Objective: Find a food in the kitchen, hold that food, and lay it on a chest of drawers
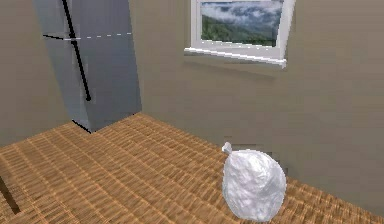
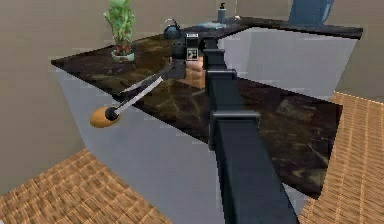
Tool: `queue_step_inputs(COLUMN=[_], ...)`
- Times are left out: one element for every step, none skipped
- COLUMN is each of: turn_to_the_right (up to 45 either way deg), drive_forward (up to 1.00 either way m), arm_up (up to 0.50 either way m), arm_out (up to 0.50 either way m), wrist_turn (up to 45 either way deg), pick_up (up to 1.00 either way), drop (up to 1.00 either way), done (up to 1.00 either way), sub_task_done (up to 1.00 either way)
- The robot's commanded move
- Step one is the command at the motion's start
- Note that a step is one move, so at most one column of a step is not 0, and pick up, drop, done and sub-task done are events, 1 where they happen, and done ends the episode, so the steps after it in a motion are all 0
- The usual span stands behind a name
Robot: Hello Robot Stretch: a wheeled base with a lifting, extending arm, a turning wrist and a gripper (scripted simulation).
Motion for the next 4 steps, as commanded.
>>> queue_step_inputs(turn_to_the_right=[0.0, 0.0, -45.0, -45.0], drive_forward=[0.00, 0.00, 0.00, 0.00], arm_up=[0.00, 0.00, 0.00, 0.00], arm_out=[0.00, -0.44, 0.00, 0.00], wrist_turn=[-30.0, 0.0, 0.0, 0.0], pick_up=[0.00, 0.00, 0.00, 0.00], drop=[0.00, 0.00, 0.00, 0.00], done=[0.00, 0.00, 0.00, 0.00], sub_task_done=[0.00, 0.00, 0.00, 0.00])
